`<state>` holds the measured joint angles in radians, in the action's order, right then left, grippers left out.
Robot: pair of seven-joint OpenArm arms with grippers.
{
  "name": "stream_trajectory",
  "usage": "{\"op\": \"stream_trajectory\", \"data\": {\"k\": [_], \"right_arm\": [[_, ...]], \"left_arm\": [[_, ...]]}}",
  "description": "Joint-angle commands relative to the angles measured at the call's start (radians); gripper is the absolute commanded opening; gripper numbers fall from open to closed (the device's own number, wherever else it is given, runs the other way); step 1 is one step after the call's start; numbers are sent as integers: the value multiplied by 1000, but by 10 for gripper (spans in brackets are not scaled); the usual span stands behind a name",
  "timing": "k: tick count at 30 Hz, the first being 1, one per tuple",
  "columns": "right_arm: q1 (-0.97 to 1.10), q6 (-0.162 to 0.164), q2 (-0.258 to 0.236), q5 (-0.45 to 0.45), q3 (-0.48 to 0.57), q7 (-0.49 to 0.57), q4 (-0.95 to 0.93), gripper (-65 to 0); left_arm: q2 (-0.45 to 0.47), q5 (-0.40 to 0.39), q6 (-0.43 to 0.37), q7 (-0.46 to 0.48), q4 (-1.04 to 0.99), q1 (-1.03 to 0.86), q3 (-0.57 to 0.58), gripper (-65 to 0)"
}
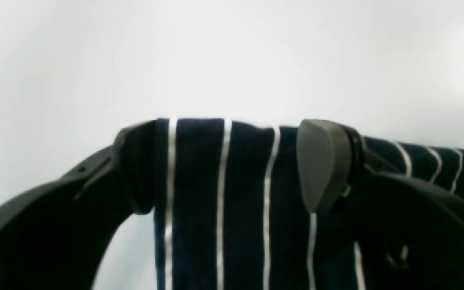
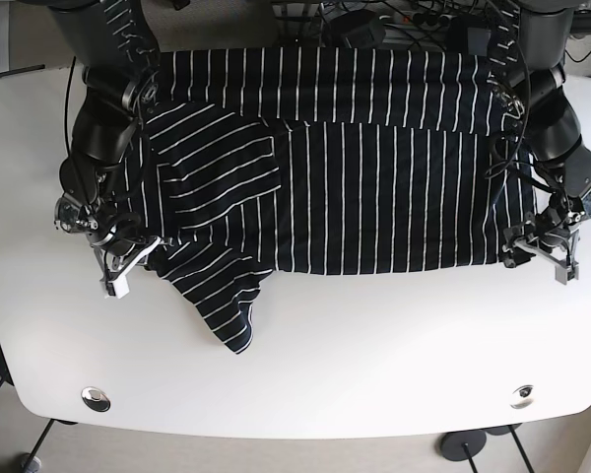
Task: Fold the T-shirt properly
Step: 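Release the shirt and grasp its hem corners with both grippers, then lift the hem with both grippers and fold it over toward the collar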
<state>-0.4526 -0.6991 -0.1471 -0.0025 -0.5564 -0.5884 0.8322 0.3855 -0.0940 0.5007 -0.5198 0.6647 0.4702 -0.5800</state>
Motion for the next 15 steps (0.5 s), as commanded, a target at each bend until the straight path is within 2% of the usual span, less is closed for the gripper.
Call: {"op": "stream_trajectory", "data": {"k": [1, 3, 4, 5, 10, 13, 15], "right_arm": [[-13, 1, -7, 14, 0, -14, 34, -633], [-7, 1, -7, 14, 0, -14, 43, -633], [-7, 1, -3, 14, 0, -15, 48, -633], [-7, 1, 2, 14, 2, -15, 48, -633], [-10, 1, 4, 17, 2, -18, 103, -634], [-12, 1, 4, 19, 3, -34, 167, -634], [-12, 1, 2, 14, 3, -69, 220, -634]], "left_arm": [[0, 17, 3, -43, -10, 0, 18, -378], [0, 15, 0, -13, -10, 0, 47, -562], [5, 15, -1, -1, -10, 0, 55, -629], [16, 15, -1, 5, -10, 0, 59, -649], [26, 9, 5, 16, 149, -4, 58, -644], [26, 9, 8, -52, 261, 2, 61, -644], [26, 9, 48, -96, 349, 3, 61, -644]]}}
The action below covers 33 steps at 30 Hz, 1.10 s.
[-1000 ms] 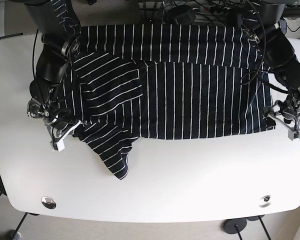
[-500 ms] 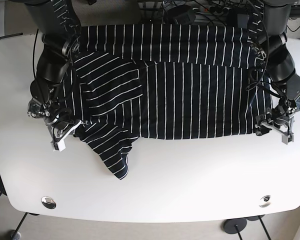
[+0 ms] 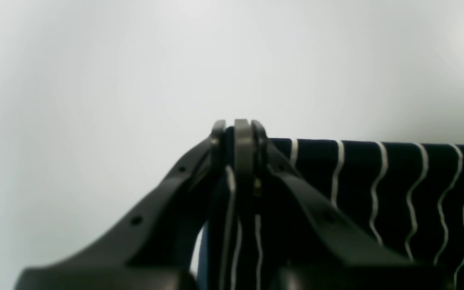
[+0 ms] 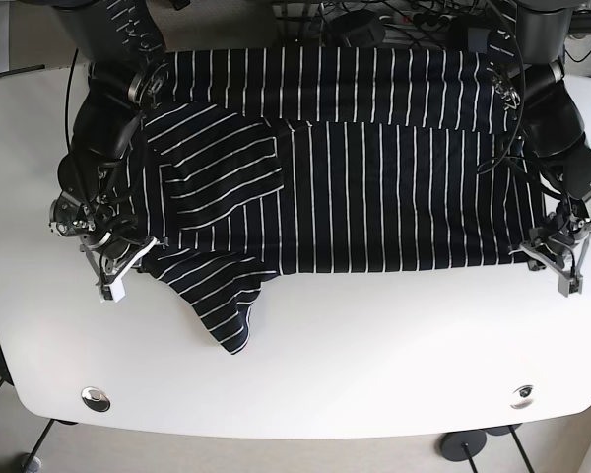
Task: Fold the T-shirt properly
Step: 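Lift the hem with both grippers and fold it over toward the collar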
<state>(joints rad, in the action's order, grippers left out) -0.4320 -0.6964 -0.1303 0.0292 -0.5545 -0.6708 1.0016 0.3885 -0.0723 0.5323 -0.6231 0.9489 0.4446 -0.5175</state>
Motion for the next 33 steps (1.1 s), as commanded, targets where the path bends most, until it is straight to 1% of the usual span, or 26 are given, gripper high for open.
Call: {"op": "stream_trajectory", "data": {"k": [1, 4, 7, 9, 13, 16, 19, 20, 22, 24, 25, 28, 31, 33], "right_arm": [[-35, -2, -15, -18, 3, 1, 78, -634], [-43, -2, -13, -19, 1, -76, 184, -634], [-34, -2, -13, -19, 0, -149, 306, -634], [-14, -2, -12, -21, 0, -195, 376, -634], [26, -2, -10, -30, -5, -295, 512, -634], [118, -2, -15, -142, -6, -393, 652, -634], [200, -2, -12, -156, -8, -475, 762, -634], [236, -2, -9, -156, -8, -490, 799, -634], [338, -2, 28, -156, -9, -499, 890, -634], [427, -2, 41, -157, -9, -505, 951, -634], [470, -2, 57, -157, -9, -505, 969, -634], [540, -2, 70, -157, -9, -505, 972, -634], [594, -2, 76, -157, -9, -498, 972, -631], [606, -2, 99, -157, -9, -498, 972, -629]], "left_arm": [[22, -13, 36, -10, 98, 29, -2, -644], [19, -13, 62, -86, 196, 46, 0, -644], [19, -13, 127, -145, 275, 46, -7, -644], [19, -13, 154, -175, 324, 44, -8, -644], [19, -14, 166, -223, 401, 7, -14, -644], [17, -14, 166, -226, 465, -68, -53, -644], [17, -14, 166, -226, 477, -126, -85, -644], [17, -14, 166, -226, 477, -149, -100, -644], [17, -14, 166, -226, 476, -209, -140, -644], [17, -14, 166, -226, 476, -257, -168, -644], [17, -14, 166, -226, 477, -287, -189, -644], [17, -14, 166, -226, 477, -333, -215, -644], [17, -14, 166, -225, 477, -375, -217, -644], [17, -8, 166, -222, 477, -402, -214, -644]]}}
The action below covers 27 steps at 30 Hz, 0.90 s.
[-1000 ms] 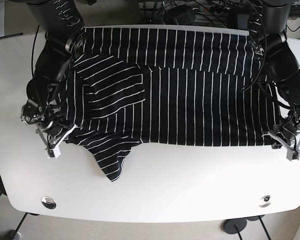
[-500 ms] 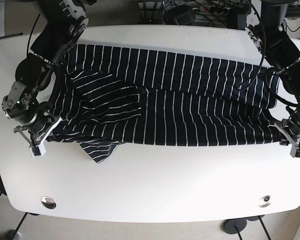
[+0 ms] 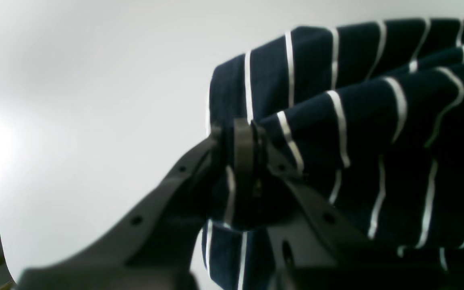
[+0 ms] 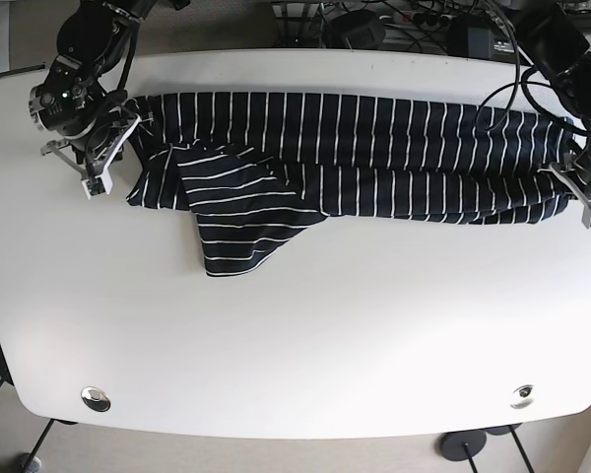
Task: Fold the T-shirt properly
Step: 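Lift the hem with both grippers and fold it over toward the collar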
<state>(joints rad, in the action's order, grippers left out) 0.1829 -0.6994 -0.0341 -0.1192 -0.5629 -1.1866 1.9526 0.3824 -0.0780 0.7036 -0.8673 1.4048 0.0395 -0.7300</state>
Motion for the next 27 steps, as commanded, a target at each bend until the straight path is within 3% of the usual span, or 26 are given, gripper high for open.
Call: {"op": "stream_trajectory", "data": {"k": [1, 4, 9, 11, 15, 19, 24, 27], "right_arm": [[-9, 1, 4, -9, 1, 18, 23, -629], [-10, 1, 4, -56, 1, 18, 46, -575], [-4, 1, -56, -383, 8, -11, 44, -262], [-10, 1, -63, -460, 10, -45, 26, -162], [-20, 1, -56, -465, 14, -74, 14, -160], [-15, 1, -49, -468, 96, -106, 18, -162], [0, 1, -68, -650, 100, -109, 17, -162], [2, 1, -82, -670, 119, -128, 15, -162]], "left_arm": [[23, -3, -5, 23, 21, -6, -1, -644], [30, -3, -5, 24, 18, -30, -4, -644], [30, -3, -5, 24, 21, -30, -3, -644], [30, -3, -5, 24, 21, -28, -1, -644], [30, -3, -5, 24, 21, -25, 2, -644], [30, -6, -5, 24, 21, -23, 5, -644], [28, -6, -5, 24, 20, -23, 5, -644], [28, -6, -5, 24, 20, -23, 5, -644]]}}
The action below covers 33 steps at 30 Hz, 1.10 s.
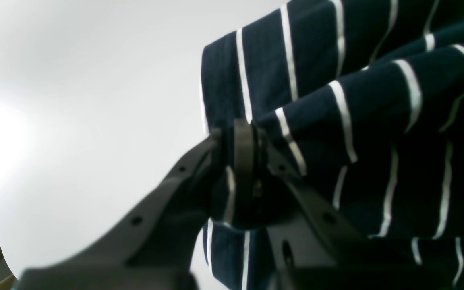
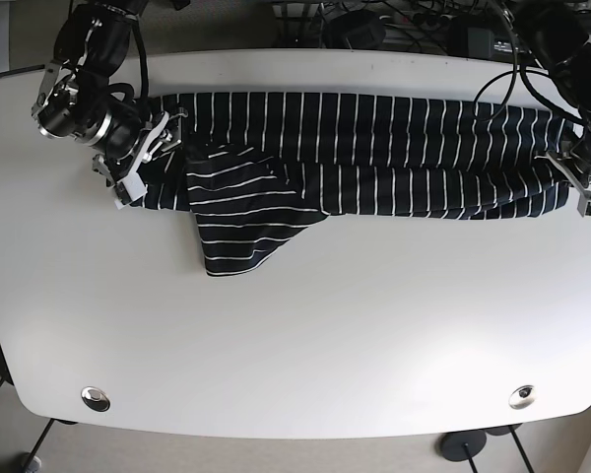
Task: Fold the T-shirt properly
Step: 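Lift the hem with both grippers and fold it over toward the collar, then regrasp the folded edge with both grippers and pull it straight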
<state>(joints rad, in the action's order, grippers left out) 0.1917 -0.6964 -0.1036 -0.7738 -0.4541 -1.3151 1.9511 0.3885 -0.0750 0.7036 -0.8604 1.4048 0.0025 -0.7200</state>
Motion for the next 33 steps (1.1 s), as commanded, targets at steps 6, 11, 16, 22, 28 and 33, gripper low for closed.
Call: {"op": "stream_trajectory", "data": {"k": [6, 11, 16, 22, 28, 33], "right_arm": [[-5, -2, -8, 135, 119, 1, 15, -162], [-13, -2, 37, 270, 147, 85, -60, -190], [-59, -2, 8, 271, 147, 134, -174, -552], [-73, -2, 9, 270, 96, 133, -42, -633], [-208, -2, -12, 279, 51, 122, -55, -633], [-312, -2, -26, 270, -16, 6, -83, -633]], "left_arm": [[22, -10, -5, 17, 20, 14, -5, -644], [22, -10, -5, 17, 20, 14, 15, -644], [22, -12, -5, 17, 20, 14, 13, -644], [22, -12, -5, 17, 21, 14, 13, -644], [22, -13, -5, 14, 21, 96, 7, -646], [22, -13, -5, 11, 21, 166, 7, -646]]}}
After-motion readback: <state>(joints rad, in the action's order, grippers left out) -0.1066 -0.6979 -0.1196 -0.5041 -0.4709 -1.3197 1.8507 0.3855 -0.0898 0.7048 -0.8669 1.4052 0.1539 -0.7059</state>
